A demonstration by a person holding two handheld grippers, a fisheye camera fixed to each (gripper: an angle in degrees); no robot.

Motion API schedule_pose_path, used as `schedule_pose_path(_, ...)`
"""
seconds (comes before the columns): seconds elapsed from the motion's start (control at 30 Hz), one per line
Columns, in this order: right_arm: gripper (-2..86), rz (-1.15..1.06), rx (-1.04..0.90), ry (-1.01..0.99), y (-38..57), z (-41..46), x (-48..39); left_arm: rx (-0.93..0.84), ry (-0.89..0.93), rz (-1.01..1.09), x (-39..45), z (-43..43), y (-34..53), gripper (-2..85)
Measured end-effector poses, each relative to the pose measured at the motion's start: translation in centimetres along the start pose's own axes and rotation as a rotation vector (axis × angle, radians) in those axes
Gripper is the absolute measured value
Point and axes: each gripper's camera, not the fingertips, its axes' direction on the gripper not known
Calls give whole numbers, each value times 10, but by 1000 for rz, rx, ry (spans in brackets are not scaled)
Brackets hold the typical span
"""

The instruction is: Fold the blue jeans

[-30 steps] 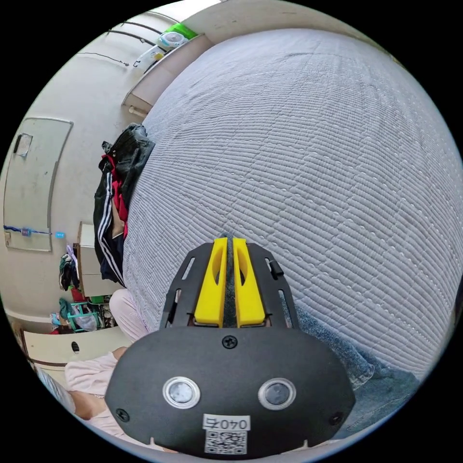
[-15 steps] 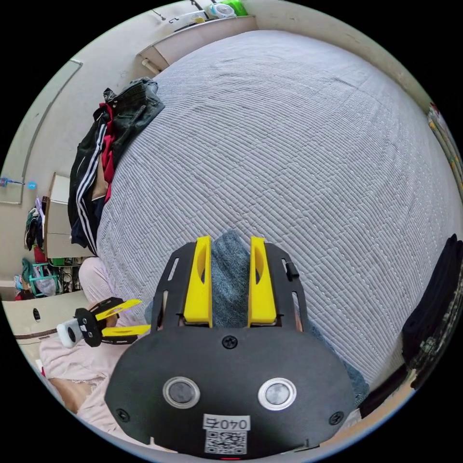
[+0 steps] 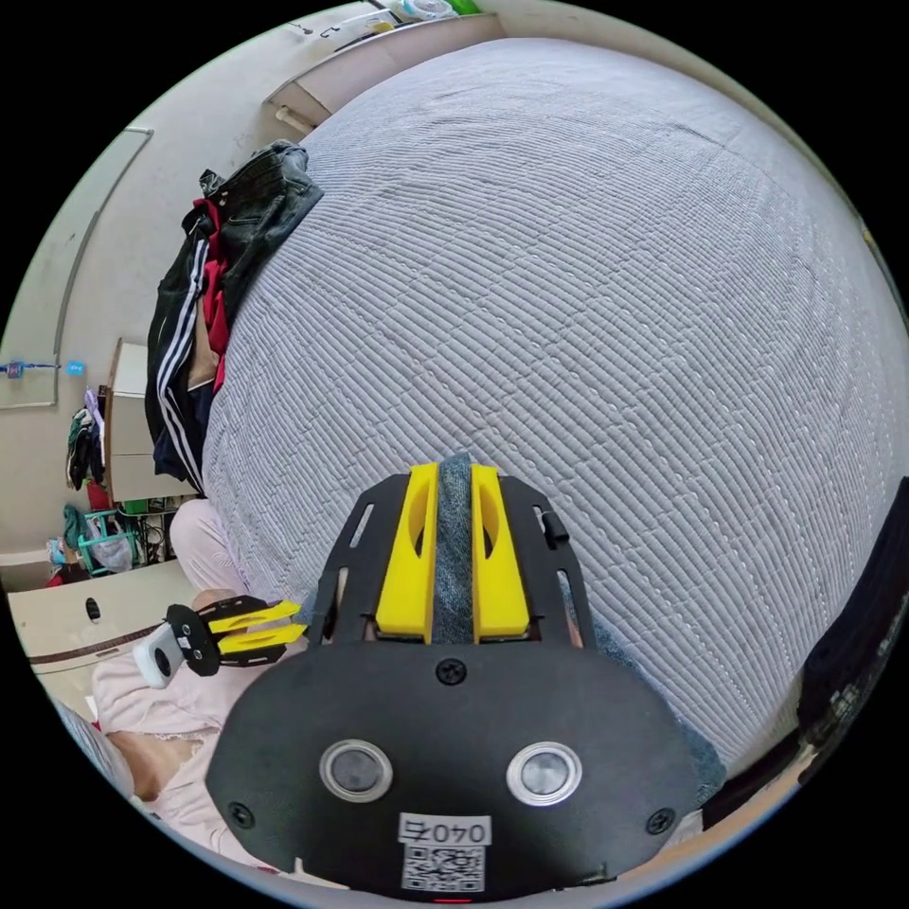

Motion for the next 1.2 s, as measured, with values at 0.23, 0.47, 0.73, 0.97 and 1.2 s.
schedule_pose_path(0.23, -4, 22, 110, 3, 22, -26, -8, 94, -85, 182, 30, -34, 1, -14)
schedule_pose_path(0.47, -5, 89, 57, -41, 30, 5, -1, 45, -207, 286, 54, -26, 18, -14)
schedule_pose_path(0.73, 43, 179, 153, 114, 61, -6, 11, 30, -135, 334, 66, -50, 50, -9)
schedule_pose_path(0.97, -7, -88, 385, 248, 166, -17, -64, 172, -134, 226, 52, -28, -44, -9)
schedule_pose_path(1.2, -9, 276, 351, -93, 195, 24, 61, -131, -71, 438, 109, 35, -45, -9)
